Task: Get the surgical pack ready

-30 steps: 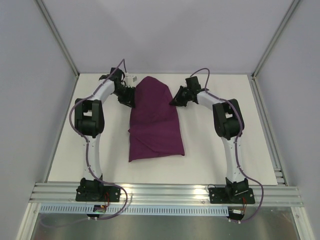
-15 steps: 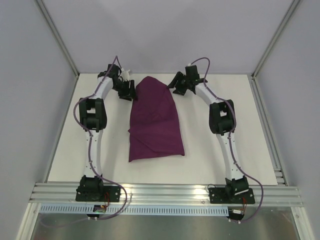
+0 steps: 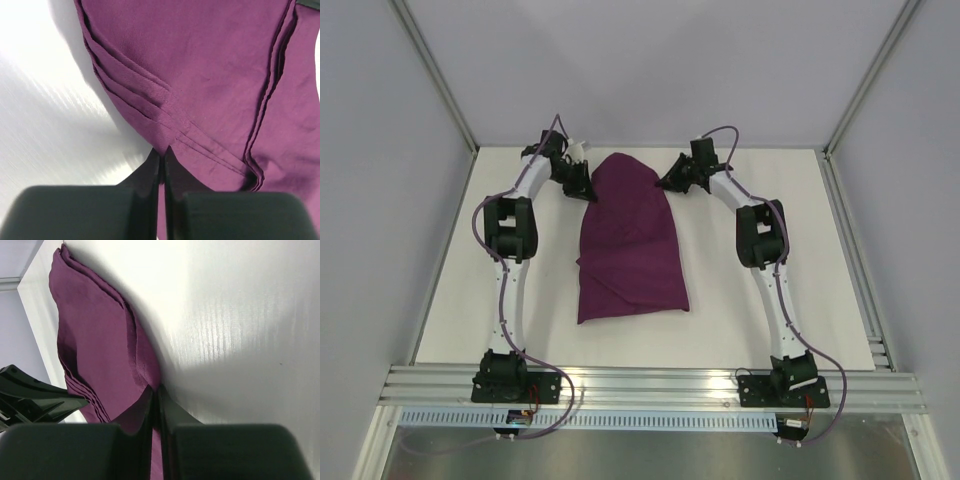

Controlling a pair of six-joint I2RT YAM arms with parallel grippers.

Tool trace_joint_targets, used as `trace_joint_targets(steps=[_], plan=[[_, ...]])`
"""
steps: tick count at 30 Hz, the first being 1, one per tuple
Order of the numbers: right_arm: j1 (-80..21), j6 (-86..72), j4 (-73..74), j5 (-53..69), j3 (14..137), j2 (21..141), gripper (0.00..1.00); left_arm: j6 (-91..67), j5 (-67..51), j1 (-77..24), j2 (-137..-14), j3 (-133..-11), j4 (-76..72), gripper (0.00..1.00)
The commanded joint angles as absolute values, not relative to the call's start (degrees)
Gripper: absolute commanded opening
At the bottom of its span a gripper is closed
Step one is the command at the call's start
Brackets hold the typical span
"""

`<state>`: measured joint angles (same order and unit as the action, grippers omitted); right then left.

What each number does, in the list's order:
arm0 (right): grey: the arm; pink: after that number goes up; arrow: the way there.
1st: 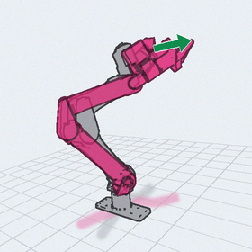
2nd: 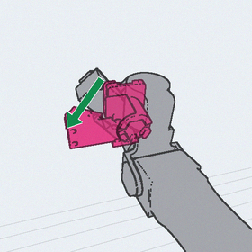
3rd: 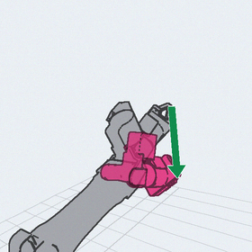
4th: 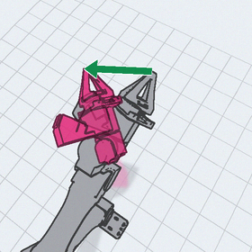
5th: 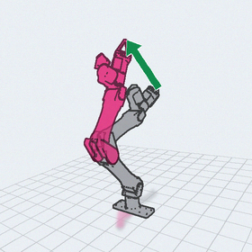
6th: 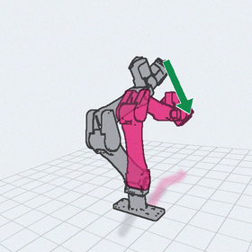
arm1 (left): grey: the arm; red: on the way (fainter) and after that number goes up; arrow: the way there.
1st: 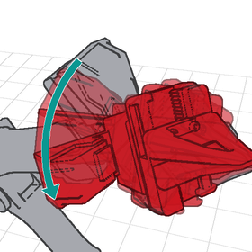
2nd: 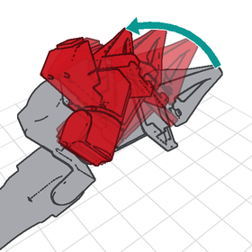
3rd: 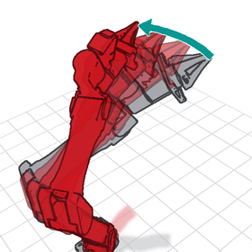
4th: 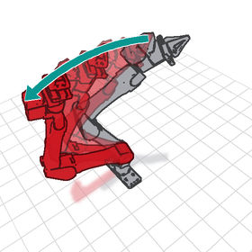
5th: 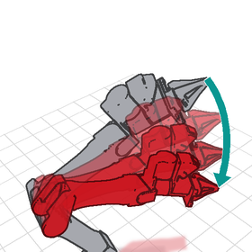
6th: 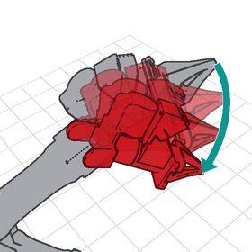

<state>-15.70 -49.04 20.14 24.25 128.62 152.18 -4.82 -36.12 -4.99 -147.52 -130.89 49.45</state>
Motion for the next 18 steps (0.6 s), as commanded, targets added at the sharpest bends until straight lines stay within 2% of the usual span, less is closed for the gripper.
trace_joint_targets(steps=[1, 3, 9, 18], plan=[[-15.8, -49.6, 17.9, 26.1, 128.8, 152.1, 0.04, -4.7, -37.6, -5.4, -145.3, -131.4, 45.6, 0.0], [-15.3, -49.1, 17.4, 25.9, 128.0, 150.2, 0.01, -4.1, -37.3, -5.3, -143.4, -130.5, 44.8, 0.0], [-14.0, -47.6, 12.4, 28.7, 122.1, 140.5, 0.0, -0.6, -39.8, -4.4, -137.3, -129.5, 45.0, 0.0], [-14.1, -44.2, 4.4, 32.0, 101.4, 122.4, 0.0, 7.9, -48.0, -4.3, -121.2, -111.5, 45.7, 0.0]])
